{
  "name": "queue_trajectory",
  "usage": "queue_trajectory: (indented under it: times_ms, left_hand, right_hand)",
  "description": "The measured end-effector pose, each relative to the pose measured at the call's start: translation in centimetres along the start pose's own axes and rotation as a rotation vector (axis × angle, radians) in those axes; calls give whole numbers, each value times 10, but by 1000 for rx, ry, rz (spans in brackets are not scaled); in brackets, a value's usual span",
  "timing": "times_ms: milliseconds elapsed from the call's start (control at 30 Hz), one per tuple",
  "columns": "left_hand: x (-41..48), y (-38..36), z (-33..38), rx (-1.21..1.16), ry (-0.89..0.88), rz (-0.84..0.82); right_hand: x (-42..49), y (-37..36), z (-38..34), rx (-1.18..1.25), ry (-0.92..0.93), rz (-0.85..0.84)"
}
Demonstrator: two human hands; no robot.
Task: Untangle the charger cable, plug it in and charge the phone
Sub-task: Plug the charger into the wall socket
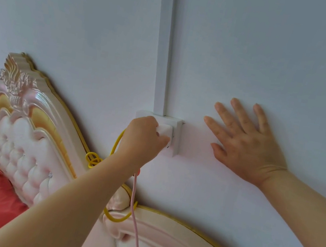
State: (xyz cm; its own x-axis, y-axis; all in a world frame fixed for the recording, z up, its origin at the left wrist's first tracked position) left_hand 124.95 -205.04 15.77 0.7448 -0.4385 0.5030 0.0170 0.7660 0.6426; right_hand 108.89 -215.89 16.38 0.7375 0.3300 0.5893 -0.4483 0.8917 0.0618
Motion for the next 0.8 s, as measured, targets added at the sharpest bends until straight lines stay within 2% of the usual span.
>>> queue_trajectory:
  times_ms: [267,567,700,800]
  left_hand:
    - [4,1,6,61,3,-52]
    - [0,3,12,65,32,-33]
    - [-7,5,11,29,72,-50]
    - [-12,8,13,53,105,-101]
  right_hand:
    - [0,-3,-1,34,1,-15]
    - [1,-2,1,68,-14,-41]
    - [4,2,1,133,-13,-138]
    - [3,0,3,312,-51,-246]
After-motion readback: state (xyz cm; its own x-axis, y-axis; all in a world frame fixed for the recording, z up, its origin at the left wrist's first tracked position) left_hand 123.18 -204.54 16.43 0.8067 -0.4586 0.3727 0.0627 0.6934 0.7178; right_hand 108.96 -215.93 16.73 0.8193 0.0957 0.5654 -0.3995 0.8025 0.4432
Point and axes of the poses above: each hand's wrist, its own x-axis towards the middle knuckle, its own y-axis out of the back of the hand, z = x × y, the point moved 7 cm from there along x, towards the middle knuckle, and after that the axes turned 13 degrees about y, right-handed, at the moved point
